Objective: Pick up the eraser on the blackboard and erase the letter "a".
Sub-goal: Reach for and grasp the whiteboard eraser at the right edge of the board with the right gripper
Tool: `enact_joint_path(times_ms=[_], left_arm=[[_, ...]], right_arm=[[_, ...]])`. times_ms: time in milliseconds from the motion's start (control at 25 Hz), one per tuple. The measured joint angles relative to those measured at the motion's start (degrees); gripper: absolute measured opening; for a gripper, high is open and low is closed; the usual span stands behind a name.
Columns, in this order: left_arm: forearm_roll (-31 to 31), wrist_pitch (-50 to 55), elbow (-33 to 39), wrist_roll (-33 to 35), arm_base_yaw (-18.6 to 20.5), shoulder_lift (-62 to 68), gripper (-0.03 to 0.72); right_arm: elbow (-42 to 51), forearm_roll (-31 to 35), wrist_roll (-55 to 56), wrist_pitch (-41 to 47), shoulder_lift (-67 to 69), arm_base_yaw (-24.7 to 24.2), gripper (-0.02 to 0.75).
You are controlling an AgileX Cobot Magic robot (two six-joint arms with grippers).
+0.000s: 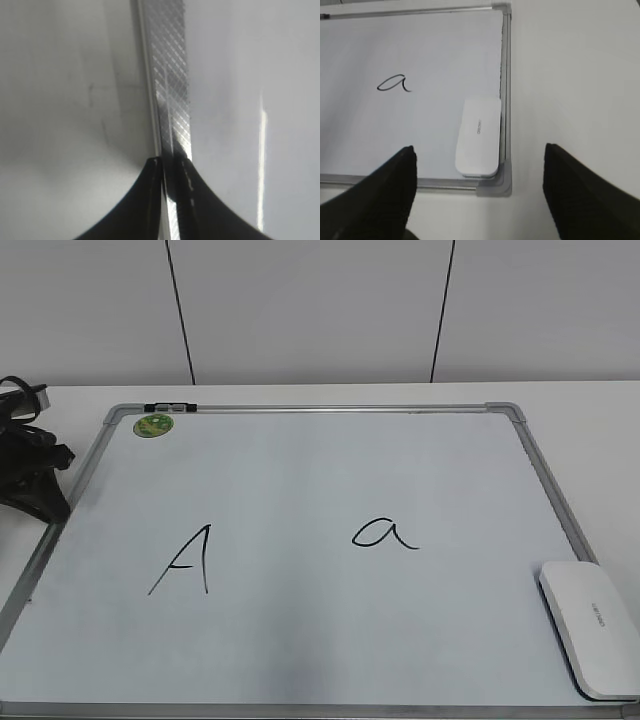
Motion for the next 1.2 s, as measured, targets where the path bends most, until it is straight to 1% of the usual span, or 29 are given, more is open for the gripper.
enact_joint_path(times_ms=[200, 320, 480, 720, 800, 1000, 1120, 1200], left_arm=[[0.0, 0.0, 0.0, 0.0, 0.0, 0.0, 0.036], [0.0, 0.11, 0.0, 0.0, 0.0, 0.0, 0.036], [-0.04, 0.11, 0.0, 0.0, 0.0, 0.0, 0.036], [-0.13, 0.11, 0.0, 0.0, 0.0, 0.0, 0.036], [-0.13, 0.19, 0.0, 0.0, 0.0, 0.0, 0.036], [-0.13, 0.19, 0.0, 0.0, 0.0, 0.0, 0.036], [-0.13, 0.19, 0.0, -0.02, 0.0, 0.0, 0.036], [-0.13, 0.19, 0.0, -0.02, 0.0, 0.0, 0.036]], right_arm=[[-2.49, 0.48, -2.27, -8.85, 13.5, 0.0, 0.587], [-3.46, 3.27, -2.5, -12.15, 22.61, 0.0, 0.587], [-5.66, 6.33, -5.02, -11.63, 34.83, 0.0, 0.587], [-11.21, 6.57, -5.42, -7.13, 52.93, 0.11, 0.587], [-13.1, 5.83, -3.9, -6.71, 57.96, 0.76, 0.587], [-15.09, 0.6, 1.32, -7.21, 69.26, 4.6, 0.587], [-15.09, -0.48, 2.89, -10.21, 74.53, 6.73, 0.587], [-15.09, -0.58, 3.54, -12.17, 76.96, 7.2, 0.588]])
